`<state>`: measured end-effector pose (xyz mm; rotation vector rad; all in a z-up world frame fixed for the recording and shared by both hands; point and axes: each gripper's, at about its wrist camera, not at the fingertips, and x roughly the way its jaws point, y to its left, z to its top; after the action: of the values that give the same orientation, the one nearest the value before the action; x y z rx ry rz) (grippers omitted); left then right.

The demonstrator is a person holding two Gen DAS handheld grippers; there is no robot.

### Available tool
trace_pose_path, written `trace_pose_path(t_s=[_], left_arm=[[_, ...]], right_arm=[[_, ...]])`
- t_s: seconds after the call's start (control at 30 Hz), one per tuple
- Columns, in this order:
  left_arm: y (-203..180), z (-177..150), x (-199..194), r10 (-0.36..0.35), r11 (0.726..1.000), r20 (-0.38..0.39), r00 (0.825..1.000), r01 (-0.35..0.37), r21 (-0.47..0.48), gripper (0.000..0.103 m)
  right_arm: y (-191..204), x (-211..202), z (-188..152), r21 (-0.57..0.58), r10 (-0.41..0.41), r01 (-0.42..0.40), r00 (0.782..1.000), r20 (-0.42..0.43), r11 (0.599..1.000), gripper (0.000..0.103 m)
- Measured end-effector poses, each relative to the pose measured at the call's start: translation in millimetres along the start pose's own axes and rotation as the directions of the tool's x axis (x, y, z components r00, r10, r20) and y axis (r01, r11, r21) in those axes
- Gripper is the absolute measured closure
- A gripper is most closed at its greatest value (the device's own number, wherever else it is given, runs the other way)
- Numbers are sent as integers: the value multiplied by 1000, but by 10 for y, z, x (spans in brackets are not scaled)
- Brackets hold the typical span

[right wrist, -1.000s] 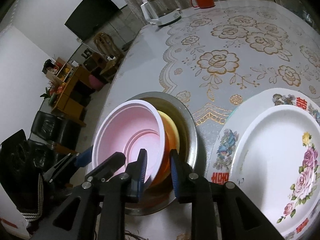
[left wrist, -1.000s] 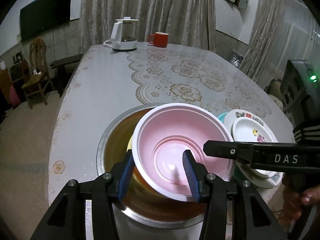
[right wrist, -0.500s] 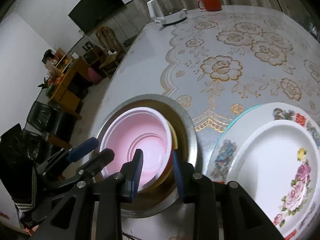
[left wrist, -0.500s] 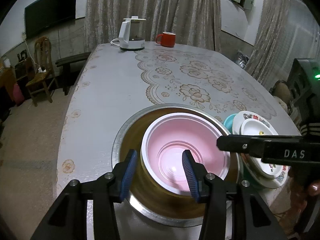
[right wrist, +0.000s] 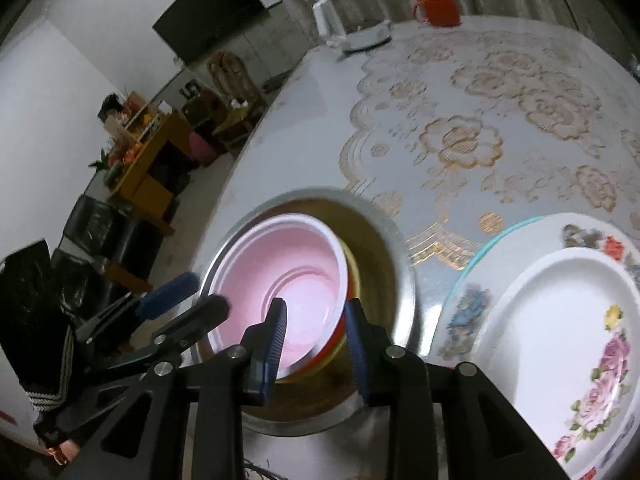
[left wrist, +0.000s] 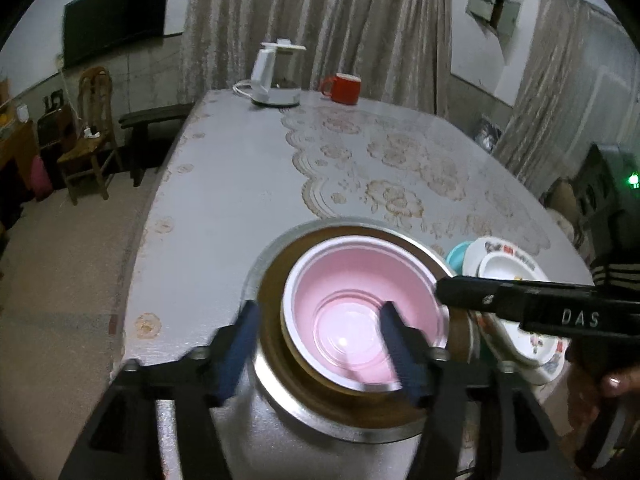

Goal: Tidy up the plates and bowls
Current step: 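Lower the pink-and-red bowl into the yellow bowl and open both grippers, then grasp the steel bowl rim with the left gripper while the right gripper steadies it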

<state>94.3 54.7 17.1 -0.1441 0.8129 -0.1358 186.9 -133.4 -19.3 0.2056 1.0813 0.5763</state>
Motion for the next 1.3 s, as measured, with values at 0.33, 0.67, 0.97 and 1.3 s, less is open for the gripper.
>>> trace_pose_path(t_s=[0.33, 0.67, 0.97, 1.3], left_arm=[[193, -56, -129, 56, 996, 18, 998, -54, -65, 18], [352, -115, -140, 122, 988, -2, 993, -121, -98, 17], [447, -189, -74, 139, 983, -37, 990, -142, -112, 17], [496, -214, -19, 117, 985, -75, 990, -125, -115, 17]], right_arm=[[-174, -236, 40, 10, -85, 85, 994, 74, 996, 73], [-200, -182, 42, 3, -103, 103, 994, 45, 995, 68], [-212, -121, 87, -14, -129, 129, 991, 22, 992, 65], [-212, 50, 204, -113, -189, 184, 981, -40, 976, 65]])
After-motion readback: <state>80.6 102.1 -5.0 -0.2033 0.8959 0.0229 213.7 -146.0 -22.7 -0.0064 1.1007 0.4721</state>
